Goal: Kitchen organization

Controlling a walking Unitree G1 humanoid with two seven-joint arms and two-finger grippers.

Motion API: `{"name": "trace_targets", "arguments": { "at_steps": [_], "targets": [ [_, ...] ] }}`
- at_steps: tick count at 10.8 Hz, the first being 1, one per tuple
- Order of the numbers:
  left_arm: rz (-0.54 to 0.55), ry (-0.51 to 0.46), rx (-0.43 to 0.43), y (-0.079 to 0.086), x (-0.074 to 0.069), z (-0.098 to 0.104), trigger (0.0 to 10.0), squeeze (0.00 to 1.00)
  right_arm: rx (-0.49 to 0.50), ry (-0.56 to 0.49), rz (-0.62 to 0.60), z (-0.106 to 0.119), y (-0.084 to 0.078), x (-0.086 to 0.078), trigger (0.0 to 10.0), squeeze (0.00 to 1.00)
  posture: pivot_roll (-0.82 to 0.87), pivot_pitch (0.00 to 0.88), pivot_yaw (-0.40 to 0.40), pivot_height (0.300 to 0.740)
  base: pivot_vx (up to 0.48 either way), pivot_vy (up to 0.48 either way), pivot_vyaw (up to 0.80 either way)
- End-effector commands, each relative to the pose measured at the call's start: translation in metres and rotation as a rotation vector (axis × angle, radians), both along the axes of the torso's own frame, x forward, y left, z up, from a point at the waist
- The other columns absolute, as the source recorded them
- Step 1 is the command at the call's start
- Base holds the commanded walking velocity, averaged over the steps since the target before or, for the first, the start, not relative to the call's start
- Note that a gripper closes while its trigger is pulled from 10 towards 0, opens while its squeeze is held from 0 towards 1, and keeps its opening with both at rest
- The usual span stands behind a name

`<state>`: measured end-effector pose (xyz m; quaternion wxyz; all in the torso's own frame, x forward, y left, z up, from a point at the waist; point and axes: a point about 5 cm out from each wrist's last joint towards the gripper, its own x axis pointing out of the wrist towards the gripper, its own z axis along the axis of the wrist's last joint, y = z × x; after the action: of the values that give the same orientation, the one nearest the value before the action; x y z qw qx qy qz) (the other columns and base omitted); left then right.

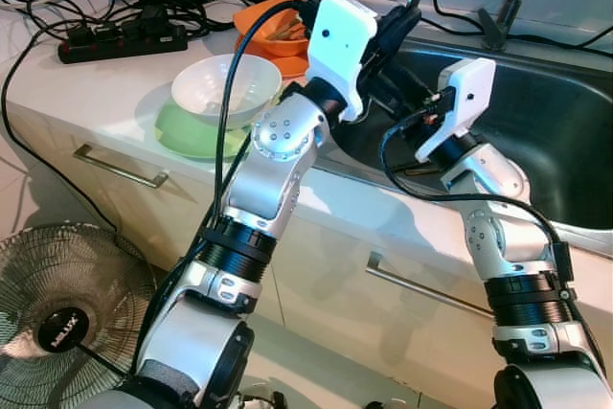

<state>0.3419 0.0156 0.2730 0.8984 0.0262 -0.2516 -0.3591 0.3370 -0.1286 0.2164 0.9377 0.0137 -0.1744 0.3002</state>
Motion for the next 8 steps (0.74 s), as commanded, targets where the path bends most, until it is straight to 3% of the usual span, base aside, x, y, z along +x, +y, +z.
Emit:
{"name": "trace_targets", "arguments": {
  "at_steps": [1,8],
  "targets": [
    [-0.019,-0.005,0.001,-0.0016,-0.0033,0.0015,10.0,0.00,0.011,0.001,0.004,-0.0003,0.0011,-0.0005,0.0,0.00,0.00,0.044,0.049,0.740,0.000,0.000,0.00],
    [-0.056,0.031,-0.021,-0.0074,-0.0056,-0.0004,10.0,0.00,0.018,0.009,0.037,-0.0025,0.0084,-0.0019,0.0,0.00,0.01,0.054,0.047,0.740,0.000,0.000,0.00]
  ]
}}
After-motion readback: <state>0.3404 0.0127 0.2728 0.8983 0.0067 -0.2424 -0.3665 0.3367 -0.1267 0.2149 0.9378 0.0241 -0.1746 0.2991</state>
